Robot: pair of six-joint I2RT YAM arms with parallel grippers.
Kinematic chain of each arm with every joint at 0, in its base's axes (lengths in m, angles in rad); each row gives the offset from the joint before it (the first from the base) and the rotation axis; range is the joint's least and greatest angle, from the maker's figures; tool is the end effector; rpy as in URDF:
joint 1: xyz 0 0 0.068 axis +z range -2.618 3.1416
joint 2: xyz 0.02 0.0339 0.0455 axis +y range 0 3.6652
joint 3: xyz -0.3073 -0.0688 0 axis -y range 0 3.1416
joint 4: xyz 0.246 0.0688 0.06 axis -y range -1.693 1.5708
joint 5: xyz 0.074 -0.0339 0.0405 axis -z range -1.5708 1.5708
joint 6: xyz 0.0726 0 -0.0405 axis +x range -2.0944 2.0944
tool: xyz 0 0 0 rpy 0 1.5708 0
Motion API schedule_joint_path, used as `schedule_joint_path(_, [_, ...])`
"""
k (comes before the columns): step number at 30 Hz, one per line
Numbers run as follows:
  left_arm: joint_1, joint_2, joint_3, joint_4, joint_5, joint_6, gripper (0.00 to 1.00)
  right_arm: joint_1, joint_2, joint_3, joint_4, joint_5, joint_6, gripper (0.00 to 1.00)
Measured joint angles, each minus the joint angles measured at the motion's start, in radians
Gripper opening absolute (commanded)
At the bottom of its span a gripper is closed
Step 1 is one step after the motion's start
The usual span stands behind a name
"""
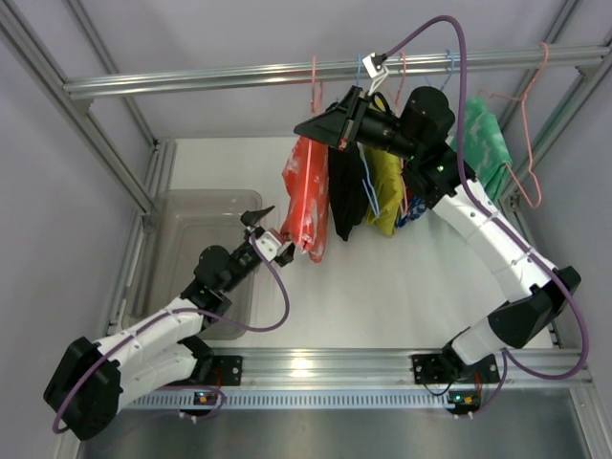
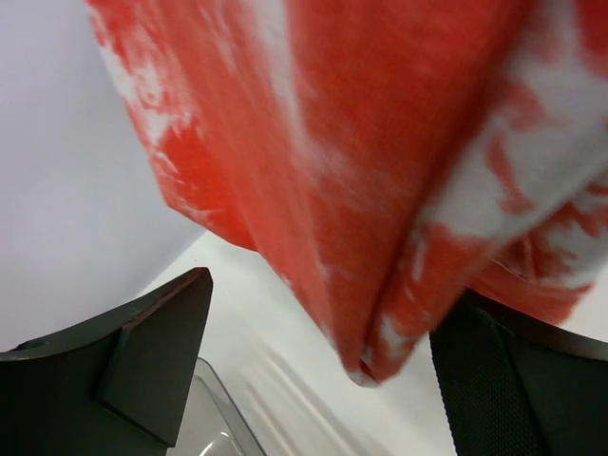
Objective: Remove the trousers from the hanger
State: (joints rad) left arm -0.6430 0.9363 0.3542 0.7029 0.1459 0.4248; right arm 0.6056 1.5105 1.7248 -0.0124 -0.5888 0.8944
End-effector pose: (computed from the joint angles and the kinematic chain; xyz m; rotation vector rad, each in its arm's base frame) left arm 0.1706 -0.1410 0.2934 0.8423 1.1894 -0.2840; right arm 0.2736 0.2385 0.5581 -0.3398 1.5837 1.6051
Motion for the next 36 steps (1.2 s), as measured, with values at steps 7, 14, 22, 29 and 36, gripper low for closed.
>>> schedule_joint_path(7, [-0.004, 0.022, 0.026, 0.057, -0.082, 0.014, 0.76, 0.000, 0.000, 0.000, 0.003, 0.000, 0.001, 0.00])
schedule_joint_path(14, [-0.005, 0.022, 0.052, 0.077, -0.089, -0.013, 0.68, 0.000, 0.000, 0.000, 0.003, 0.000, 0.007, 0.00])
schedule_joint_path(22, [-0.006, 0.016, 0.099, 0.078, -0.074, -0.037, 0.12, 0.000, 0.000, -0.013, 0.011, 0.000, 0.007, 0.00])
schedule_joint_path(29, [-0.004, -0.085, 0.220, -0.135, -0.088, -0.079, 0.00, 0.000, -0.007, -0.080, 0.022, -0.015, -0.001, 0.00])
schedule_joint_path(36, [-0.005, -0.146, 0.432, -0.388, -0.087, -0.175, 0.00, 0.000, -0.040, -0.235, 0.050, -0.027, -0.008, 0.00])
